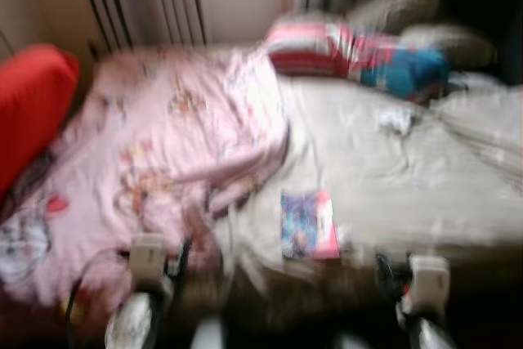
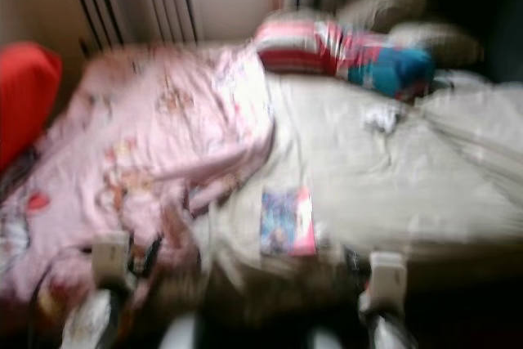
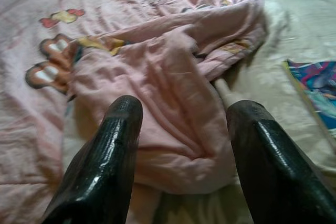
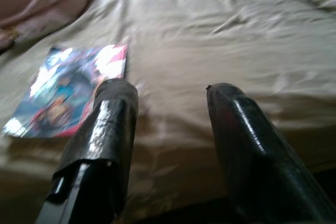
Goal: Clean up the room
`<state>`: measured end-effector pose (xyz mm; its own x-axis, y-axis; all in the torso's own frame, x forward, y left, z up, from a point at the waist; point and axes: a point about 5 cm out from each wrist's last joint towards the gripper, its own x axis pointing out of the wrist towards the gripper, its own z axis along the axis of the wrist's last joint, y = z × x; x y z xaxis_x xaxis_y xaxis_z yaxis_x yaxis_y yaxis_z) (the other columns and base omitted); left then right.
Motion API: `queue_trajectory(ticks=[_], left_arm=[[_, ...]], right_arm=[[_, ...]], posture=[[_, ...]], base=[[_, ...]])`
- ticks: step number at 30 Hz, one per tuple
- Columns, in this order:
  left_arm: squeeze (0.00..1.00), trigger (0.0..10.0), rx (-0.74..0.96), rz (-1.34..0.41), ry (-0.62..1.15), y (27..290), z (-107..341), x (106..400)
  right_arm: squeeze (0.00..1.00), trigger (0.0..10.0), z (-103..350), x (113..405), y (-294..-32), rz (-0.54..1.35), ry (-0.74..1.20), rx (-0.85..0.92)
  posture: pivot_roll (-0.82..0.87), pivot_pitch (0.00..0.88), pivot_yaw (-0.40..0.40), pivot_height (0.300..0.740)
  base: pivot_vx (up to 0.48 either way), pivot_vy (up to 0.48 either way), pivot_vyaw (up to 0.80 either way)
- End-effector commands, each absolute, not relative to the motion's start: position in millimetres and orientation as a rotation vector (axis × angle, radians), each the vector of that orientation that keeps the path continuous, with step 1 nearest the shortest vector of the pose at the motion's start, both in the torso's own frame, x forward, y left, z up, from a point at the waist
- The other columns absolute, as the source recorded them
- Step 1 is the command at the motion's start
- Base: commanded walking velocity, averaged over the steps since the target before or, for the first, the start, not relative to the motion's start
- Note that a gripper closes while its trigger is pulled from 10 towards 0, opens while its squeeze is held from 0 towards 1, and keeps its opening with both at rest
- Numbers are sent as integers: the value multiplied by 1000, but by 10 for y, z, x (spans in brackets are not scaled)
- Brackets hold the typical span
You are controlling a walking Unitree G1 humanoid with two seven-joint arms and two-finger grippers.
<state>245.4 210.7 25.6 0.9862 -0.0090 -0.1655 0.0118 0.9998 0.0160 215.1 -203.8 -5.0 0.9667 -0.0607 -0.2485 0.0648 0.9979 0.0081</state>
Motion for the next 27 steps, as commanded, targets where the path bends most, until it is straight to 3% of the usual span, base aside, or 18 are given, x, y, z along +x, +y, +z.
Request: queue_trajectory(ticks=[1, 8, 14, 27], left_arm=[[0, 10000, 20, -26, 148, 2059, 304, 2514], [0, 10000, 21, -20, 146, 2074, 311, 2519], [0, 10000, 23, -19, 145, 2082, 316, 2522], [0, 10000, 27, -17, 147, 2110, 321, 2524]], right_arm=[[0, 10000, -46, 2139, -2093, -73, 253, 0], [0, 10000, -39, 2151, -2058, -45, 250, -11], [0, 10000, -40, 2152, -2038, -37, 250, -7], [0, 10000, -32, 2157, -2053, -67, 234, 20]], posture=[[-100, 59, 9, 635], [-96, 64, 10, 635], [-96, 70, 11, 635], [-95, 77, 18, 635]], base=[[0, 0, 0], [0, 0, 0], [257, 0, 740], [301, 0, 0]])
